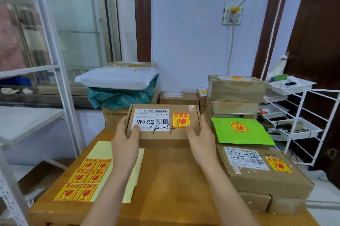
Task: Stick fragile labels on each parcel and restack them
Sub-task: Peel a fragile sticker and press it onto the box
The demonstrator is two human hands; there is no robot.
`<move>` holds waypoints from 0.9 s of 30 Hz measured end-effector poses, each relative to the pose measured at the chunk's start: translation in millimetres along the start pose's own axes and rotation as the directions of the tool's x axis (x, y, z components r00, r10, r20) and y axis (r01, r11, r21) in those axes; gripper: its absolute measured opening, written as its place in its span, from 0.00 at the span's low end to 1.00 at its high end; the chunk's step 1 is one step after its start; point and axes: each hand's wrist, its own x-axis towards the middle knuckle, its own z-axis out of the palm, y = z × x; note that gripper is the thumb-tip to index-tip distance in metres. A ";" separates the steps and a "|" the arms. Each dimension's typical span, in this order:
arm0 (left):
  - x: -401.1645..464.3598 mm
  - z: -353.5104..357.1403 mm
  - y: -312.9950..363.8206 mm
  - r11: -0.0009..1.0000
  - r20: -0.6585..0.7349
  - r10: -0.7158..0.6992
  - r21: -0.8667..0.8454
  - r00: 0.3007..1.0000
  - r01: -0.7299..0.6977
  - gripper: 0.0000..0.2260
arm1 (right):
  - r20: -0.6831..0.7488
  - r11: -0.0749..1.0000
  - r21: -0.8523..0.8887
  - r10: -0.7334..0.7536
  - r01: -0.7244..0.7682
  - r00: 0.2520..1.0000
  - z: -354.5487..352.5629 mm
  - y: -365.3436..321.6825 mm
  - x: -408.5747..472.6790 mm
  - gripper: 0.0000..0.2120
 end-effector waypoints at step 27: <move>-94.2 143.5 78.9 0.989 0.553 0.032 0.101 0.833 -0.105 0.27 | -0.266 0.969 -0.126 0.172 -0.211 0.949 -209.6 46.8 -15.8 0.27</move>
